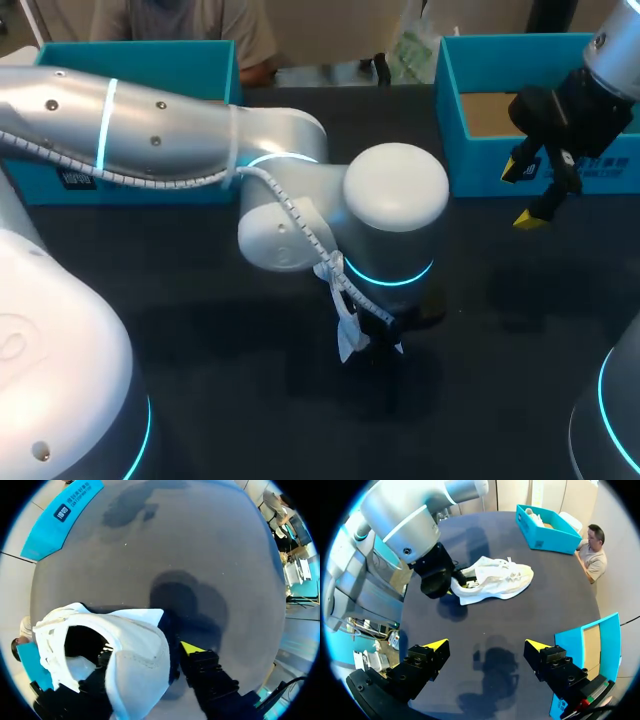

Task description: Take the shoe out of the shoebox, open the shoe tongue, remove and reinsert the insole, then place the shoe into the shoebox

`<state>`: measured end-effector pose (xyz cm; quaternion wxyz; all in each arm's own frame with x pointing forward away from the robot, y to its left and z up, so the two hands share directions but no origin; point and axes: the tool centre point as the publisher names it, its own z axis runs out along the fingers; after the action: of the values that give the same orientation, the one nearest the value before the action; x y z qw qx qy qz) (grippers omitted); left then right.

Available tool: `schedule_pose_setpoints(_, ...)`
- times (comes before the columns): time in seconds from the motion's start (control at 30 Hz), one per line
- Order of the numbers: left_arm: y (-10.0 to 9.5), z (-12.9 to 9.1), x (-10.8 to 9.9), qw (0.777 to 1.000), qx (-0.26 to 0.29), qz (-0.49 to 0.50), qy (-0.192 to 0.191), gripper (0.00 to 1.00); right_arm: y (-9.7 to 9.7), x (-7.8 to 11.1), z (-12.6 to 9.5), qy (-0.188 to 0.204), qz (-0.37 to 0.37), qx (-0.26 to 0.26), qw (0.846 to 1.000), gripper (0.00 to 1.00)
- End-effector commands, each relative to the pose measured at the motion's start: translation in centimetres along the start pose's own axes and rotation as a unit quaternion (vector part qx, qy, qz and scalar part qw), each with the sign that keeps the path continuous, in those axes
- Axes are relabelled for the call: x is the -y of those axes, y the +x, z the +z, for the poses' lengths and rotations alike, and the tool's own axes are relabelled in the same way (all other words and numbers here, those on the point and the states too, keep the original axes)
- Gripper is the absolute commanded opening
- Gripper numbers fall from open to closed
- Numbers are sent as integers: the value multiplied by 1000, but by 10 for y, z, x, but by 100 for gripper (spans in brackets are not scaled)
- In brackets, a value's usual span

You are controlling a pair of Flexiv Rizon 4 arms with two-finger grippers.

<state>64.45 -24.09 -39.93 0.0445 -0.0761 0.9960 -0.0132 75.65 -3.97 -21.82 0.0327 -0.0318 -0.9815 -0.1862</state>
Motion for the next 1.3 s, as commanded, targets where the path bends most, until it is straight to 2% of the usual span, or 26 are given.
schedule_pose_setpoints(0.03,-3,5,4,1000,-10,1,-4,31,0,0,1,1,0,0,1000,100)
schedule_pose_setpoints(0.07,-3,5,4,1000,-11,1,-4,9,0,0,1,1,0,0,1000,100)
schedule_pose_setpoints(0.1,-3,6,4,1000,-13,1,-6,0,0,0,1,1,0,0,1000,100)
schedule_pose_setpoints(0.33,3,6,-1,999,-31,14,-9,0,0,0,1,1,0,0,1000,100)
schedule_pose_setpoints(0.47,7,-4,-7,999,-44,25,-4,0,0,0,1,1,0,0,1000,100)
schedule_pose_setpoints(0.63,3,-34,-15,998,-54,43,-7,0,0,0,1,1,0,0,1000,100)
schedule_pose_setpoints(0.73,-4,-55,-20,996,-62,59,-24,0,0,0,1,1,0,0,1000,100)
schedule_pose_setpoints(0.83,-8,-73,-27,997,-41,59,-37,0,0,0,1,1,0,0,1000,100)
schedule_pose_setpoints(1.17,-21,-132,-40,995,-47,77,-34,0,0,0,1,1,0,0,1000,100)
schedule_pose_setpoints(1.3,-26,-149,-43,992,-77,91,-34,0,0,0,1,1,0,0,1000,100)
